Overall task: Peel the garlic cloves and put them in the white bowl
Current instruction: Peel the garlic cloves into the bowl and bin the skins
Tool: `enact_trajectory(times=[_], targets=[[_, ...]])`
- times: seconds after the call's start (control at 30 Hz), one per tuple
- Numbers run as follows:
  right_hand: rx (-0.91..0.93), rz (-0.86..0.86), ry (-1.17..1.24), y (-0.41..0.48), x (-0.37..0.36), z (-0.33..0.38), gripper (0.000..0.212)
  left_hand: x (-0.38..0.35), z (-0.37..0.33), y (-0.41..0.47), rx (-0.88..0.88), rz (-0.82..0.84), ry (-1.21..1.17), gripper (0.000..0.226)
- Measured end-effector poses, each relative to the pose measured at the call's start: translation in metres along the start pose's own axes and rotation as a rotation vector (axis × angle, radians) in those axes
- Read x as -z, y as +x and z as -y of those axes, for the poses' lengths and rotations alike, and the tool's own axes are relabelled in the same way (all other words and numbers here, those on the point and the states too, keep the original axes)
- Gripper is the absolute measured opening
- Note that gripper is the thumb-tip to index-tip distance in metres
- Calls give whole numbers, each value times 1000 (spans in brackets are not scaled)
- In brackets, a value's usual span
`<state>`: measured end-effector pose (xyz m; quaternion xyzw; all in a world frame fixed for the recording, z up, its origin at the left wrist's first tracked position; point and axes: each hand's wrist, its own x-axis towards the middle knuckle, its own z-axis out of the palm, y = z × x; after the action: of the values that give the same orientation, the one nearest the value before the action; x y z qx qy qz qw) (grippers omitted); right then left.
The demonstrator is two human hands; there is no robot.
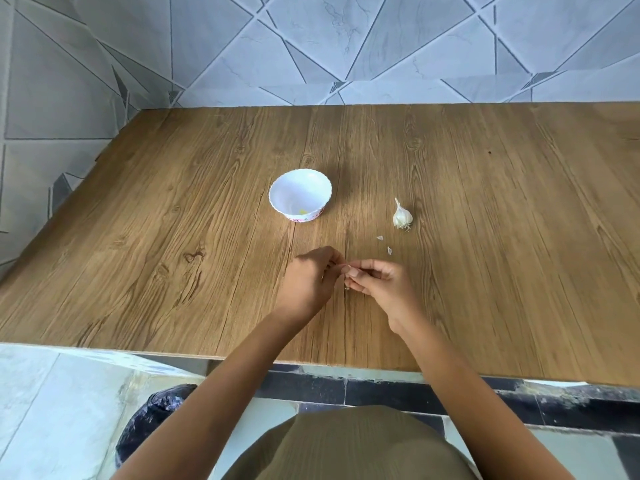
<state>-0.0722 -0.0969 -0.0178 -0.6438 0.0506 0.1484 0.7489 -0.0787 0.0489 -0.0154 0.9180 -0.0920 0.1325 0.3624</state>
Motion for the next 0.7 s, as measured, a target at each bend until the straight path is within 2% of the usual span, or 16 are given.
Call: enact_trajectory(times=[0.07, 0.13, 0.23, 0.37, 0.47, 0.6, 0.7], targets=[[-19, 21, -14, 0, 1, 1, 11, 0, 5, -1, 13, -3, -76, 15], [-11, 20, -25, 0, 2, 0, 14, 2, 4, -1, 173, 30, -262, 8], [30, 3, -49, -2, 1, 0, 15, 7, -1, 2, 466, 171, -553, 6], [63, 44, -112, -4, 2, 1, 10, 14, -2, 5, 597, 324, -802, 14], [6, 81, -102, -2, 4, 6, 10, 18, -4, 5, 606, 373, -871, 16], [-202, 196, 26, 0, 8, 16, 14, 22, -5, 7, 514, 424, -797, 12], [-271, 276, 22, 3, 11, 20, 17, 25, -4, 8, 433, 447, -741, 11]])
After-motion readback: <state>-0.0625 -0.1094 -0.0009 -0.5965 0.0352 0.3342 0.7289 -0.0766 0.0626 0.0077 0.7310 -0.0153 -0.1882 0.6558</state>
